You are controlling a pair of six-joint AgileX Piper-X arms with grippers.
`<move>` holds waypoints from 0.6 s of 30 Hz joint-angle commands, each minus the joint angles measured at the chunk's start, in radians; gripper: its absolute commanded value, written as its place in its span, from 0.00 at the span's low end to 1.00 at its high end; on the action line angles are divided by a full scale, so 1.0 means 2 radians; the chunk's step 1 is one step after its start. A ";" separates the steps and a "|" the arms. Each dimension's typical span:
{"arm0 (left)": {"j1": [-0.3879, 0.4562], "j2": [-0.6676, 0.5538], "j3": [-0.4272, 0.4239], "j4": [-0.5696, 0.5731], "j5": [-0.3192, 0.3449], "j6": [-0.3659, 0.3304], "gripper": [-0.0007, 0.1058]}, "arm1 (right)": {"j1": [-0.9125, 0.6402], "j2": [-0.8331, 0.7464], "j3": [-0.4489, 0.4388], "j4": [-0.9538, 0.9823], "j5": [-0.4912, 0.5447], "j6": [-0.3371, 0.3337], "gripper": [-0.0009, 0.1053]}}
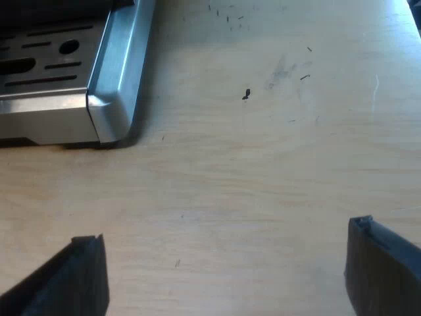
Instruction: Place mug into machine
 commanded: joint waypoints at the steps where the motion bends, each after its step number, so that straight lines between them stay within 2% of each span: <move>1: 0.000 -0.019 -0.001 -0.005 -0.006 -0.001 0.75 | 0.000 -0.024 -0.003 -0.002 0.000 -0.006 0.73; 5: 0.000 -0.019 -0.001 -0.005 -0.006 0.000 0.75 | 0.000 -0.024 -0.003 -0.002 0.000 -0.006 0.73; 9: 0.000 -0.019 -0.001 -0.005 -0.006 0.023 0.75 | 0.000 -0.024 -0.003 -0.002 0.000 -0.006 0.73; 18: 0.000 -0.019 -0.001 -0.003 -0.006 0.025 0.75 | 0.000 -0.024 -0.003 -0.002 0.000 -0.006 0.73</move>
